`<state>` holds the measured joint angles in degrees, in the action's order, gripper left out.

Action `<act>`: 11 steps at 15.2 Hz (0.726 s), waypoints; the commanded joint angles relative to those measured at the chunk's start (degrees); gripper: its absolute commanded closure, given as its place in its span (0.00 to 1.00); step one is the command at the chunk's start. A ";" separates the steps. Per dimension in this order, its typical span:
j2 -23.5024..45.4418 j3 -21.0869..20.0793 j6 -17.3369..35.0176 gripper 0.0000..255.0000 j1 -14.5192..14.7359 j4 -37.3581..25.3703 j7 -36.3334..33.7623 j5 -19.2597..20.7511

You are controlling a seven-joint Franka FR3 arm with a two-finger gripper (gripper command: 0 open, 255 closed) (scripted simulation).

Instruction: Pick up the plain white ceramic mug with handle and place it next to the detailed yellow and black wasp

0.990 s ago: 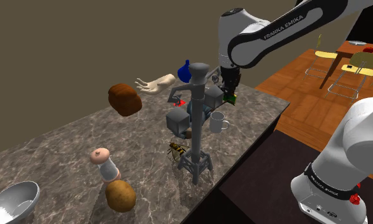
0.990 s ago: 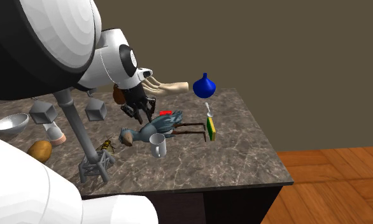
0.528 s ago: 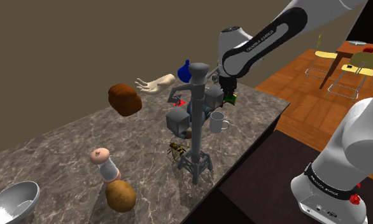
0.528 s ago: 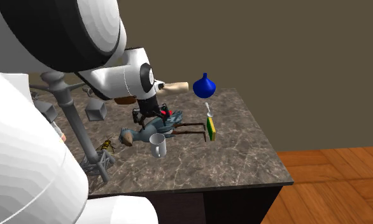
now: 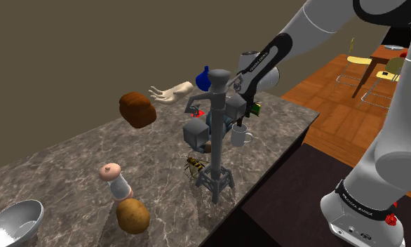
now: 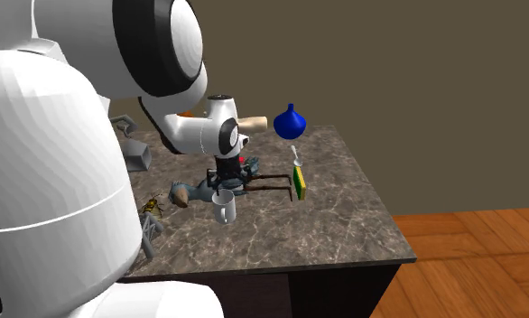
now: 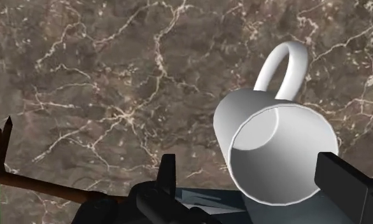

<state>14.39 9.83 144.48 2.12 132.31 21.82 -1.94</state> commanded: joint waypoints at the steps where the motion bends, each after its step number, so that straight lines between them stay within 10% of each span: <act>1: 2.82 -0.55 1.55 0.00 -1.04 -1.08 2.56 -1.61; 11: 7.38 -1.38 5.95 0.00 -1.69 -1.19 3.47 -2.89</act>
<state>21.66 8.47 150.38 0.46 131.18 25.26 -4.80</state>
